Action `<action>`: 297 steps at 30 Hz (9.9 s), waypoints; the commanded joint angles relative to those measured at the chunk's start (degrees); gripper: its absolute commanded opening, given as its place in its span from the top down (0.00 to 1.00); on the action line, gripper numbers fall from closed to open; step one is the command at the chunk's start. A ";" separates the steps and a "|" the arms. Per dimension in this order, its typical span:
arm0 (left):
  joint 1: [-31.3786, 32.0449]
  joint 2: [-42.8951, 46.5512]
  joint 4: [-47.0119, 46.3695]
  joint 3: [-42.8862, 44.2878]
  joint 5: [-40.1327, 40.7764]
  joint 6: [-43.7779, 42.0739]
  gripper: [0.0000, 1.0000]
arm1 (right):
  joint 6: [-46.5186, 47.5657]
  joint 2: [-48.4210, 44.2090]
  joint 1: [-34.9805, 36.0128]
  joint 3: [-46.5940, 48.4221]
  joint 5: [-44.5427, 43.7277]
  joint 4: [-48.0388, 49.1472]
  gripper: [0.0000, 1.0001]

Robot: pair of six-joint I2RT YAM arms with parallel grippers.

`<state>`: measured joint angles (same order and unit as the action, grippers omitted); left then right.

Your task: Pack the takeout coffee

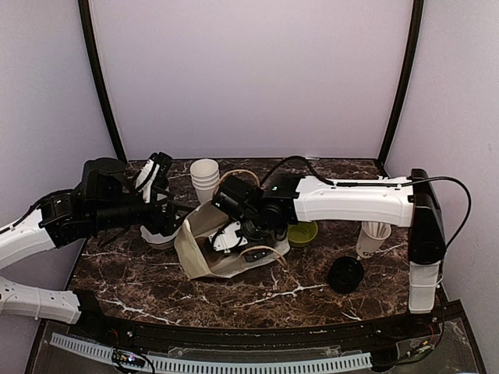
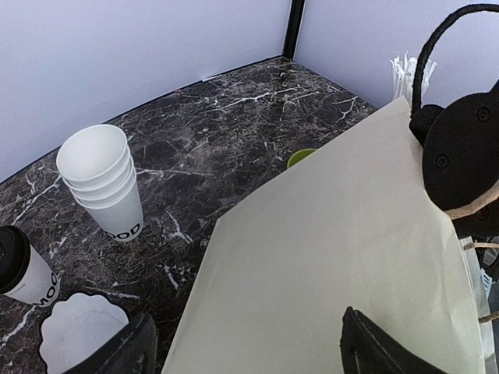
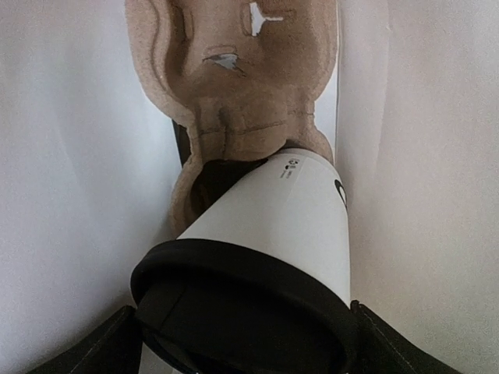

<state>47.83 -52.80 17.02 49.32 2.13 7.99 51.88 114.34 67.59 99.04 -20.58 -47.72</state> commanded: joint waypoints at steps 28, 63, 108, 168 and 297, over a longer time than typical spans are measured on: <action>-0.28 4.60 4.23 6.67 -7.77 -0.16 0.18 | -4.59 -1.84 1.23 19.43 11.29 -22.59 0.49; 0.65 -4.29 -8.64 8.59 -19.05 12.56 0.24 | -10.11 1.88 -4.22 19.13 11.43 -21.35 0.54; -2.66 -16.18 2.58 23.03 4.21 -0.66 0.20 | -0.97 -9.29 -4.22 35.77 22.10 -25.86 0.55; -5.54 -11.22 6.69 18.60 7.13 0.24 0.18 | -3.03 -18.93 -1.94 -13.36 27.00 -33.58 0.41; -12.78 -34.49 14.08 43.60 -32.83 -6.24 1.00 | -6.67 -19.14 -16.74 22.60 31.62 -19.66 0.44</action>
<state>35.07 -91.61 34.15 95.13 -28.86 -2.11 45.98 93.56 47.92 122.67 17.15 -70.54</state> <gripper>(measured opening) 0.028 0.702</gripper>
